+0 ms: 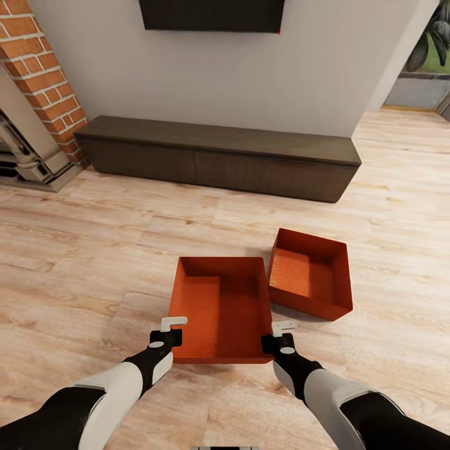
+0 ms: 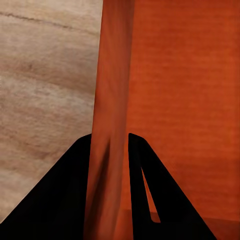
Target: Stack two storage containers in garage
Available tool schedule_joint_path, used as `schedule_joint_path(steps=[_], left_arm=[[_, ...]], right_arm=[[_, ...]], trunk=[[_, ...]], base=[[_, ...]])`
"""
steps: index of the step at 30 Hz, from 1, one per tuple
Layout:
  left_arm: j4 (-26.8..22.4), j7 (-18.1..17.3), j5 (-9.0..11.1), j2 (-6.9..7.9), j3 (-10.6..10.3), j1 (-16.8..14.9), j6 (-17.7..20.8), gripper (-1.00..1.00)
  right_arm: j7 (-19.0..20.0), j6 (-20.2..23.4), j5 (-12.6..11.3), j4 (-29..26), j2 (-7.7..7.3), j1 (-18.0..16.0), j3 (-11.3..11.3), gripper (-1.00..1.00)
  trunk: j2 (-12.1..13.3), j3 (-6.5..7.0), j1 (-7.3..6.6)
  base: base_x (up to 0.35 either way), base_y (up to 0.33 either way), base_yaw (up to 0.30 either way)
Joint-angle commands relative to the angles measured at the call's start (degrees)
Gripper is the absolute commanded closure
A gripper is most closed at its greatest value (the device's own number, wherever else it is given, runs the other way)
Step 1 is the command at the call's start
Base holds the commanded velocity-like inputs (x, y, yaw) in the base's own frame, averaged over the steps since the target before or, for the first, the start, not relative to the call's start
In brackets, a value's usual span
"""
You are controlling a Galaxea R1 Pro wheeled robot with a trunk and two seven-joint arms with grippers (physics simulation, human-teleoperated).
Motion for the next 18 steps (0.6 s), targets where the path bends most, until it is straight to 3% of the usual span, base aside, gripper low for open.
schedule_joint_path(steps=[1,18], left_arm=[[-0.07,1.22,0.17,-0.01,1.09,-0.05,-0.3,1.0],[-0.05,1.22,0.17,0.02,1.09,-0.05,-0.3,1.0]], right_arm=[[-0.24,-0.18,-0.88,0.21,0.13,-0.02,-0.73,1.0],[-0.31,-0.35,-0.87,0.21,0.06,-0.02,-0.73,1.0]], trunk=[[0.4,0.15,-0.23],[7.22,3.21,-3.96]], base=[[0.0,0.0,0.0],[0.0,0.0,0.0]])
